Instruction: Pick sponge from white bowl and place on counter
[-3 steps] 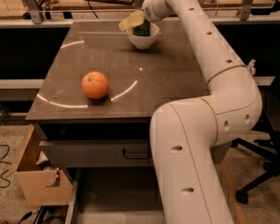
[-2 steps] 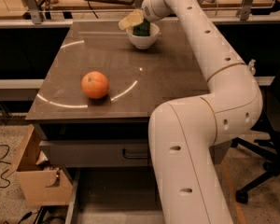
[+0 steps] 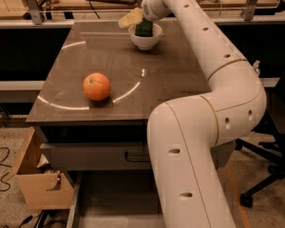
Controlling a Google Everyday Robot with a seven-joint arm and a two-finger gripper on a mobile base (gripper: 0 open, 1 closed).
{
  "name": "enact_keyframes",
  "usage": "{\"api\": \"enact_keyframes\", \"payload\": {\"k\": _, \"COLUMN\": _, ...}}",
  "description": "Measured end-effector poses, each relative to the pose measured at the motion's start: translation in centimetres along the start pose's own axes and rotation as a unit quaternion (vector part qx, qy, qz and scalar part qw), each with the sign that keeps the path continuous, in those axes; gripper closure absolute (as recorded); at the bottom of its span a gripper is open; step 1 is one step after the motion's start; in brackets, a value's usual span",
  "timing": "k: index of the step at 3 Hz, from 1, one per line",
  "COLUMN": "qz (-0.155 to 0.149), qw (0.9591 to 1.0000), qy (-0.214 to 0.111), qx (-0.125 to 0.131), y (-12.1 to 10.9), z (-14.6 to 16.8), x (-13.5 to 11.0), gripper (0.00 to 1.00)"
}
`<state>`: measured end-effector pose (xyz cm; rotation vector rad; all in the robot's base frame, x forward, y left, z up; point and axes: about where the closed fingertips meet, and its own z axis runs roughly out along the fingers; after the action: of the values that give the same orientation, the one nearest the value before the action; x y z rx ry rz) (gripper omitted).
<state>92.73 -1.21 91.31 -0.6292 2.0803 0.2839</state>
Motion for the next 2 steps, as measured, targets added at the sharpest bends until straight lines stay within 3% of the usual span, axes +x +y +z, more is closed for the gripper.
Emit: {"api": "enact_keyframes", "payload": {"k": 2, "qz": 0.000, "qw": 1.0000, "qy": 0.004, "qx": -0.003, "y": 0.33, "z": 0.65, "x": 0.38, "gripper": 0.47}}
